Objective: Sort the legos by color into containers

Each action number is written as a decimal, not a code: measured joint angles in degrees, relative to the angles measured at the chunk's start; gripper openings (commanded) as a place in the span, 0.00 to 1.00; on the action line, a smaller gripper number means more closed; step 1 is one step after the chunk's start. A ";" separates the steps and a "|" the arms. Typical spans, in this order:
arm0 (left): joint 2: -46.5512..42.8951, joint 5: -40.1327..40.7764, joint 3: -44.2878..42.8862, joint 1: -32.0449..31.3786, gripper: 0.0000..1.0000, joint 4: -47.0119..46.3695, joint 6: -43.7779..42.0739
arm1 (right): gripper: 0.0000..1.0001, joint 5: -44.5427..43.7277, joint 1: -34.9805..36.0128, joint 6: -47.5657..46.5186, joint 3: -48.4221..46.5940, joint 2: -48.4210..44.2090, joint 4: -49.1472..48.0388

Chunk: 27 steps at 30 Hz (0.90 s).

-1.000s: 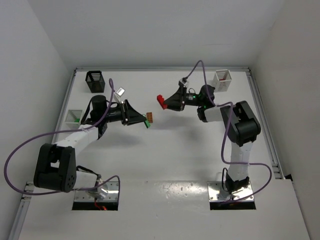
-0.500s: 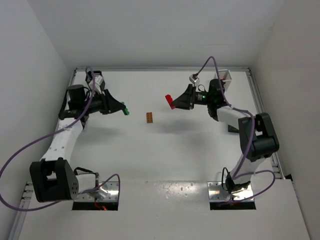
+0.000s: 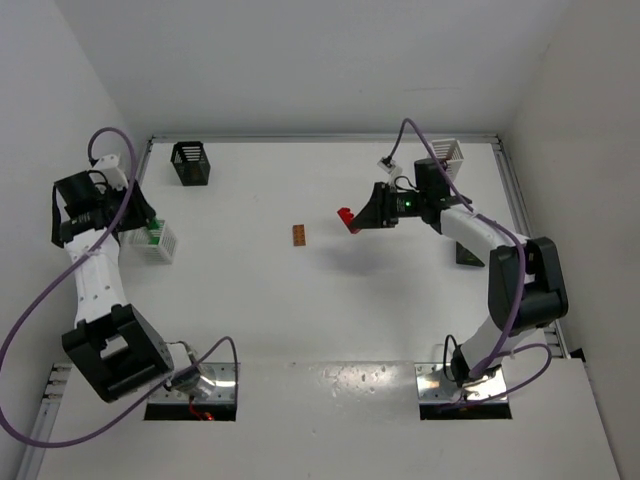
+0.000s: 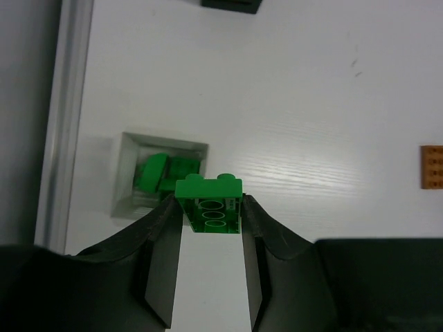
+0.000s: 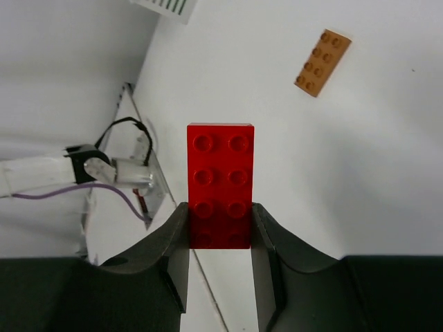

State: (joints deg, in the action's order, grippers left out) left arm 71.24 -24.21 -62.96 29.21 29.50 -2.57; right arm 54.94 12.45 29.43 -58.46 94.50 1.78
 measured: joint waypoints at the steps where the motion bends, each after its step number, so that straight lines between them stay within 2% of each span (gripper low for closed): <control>1: 0.85 0.70 0.00 1.25 0.00 0.07 -0.61 | 0.00 -0.76 0.00 -1.75 -0.15 -0.17 1.55; 7: 4.28 2.64 0.04 2.78 0.00 -1.42 -1.70 | 0.00 -3.21 0.00 -7.80 -1.27 -0.26 7.23; 14: 9.05 5.09 0.07 2.75 0.04 -5.42 -1.68 | 0.00 -4.57 0.00 -10.88 -1.66 -0.26 9.84; 17: 10.36 6.54 0.17 2.75 0.09 -6.47 -1.88 | 0.00 -5.18 0.00 -11.78 -2.08 -0.26 10.88; 23: 10.73 7.61 1.27 2.75 0.26 -7.37 -2.56 | 0.00 -5.77 0.00 -13.03 -3.15 -0.24 12.41; 27: 10.73 7.39 1.33 2.78 0.49 -7.48 -2.80 | 0.00 -6.60 0.00 -13.31 -4.17 0.09 12.87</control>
State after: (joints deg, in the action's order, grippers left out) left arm 81.97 -16.82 -61.63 31.99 22.02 -5.37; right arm 48.34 12.45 16.12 -62.63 94.59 14.66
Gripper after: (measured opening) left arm 0.424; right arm 0.344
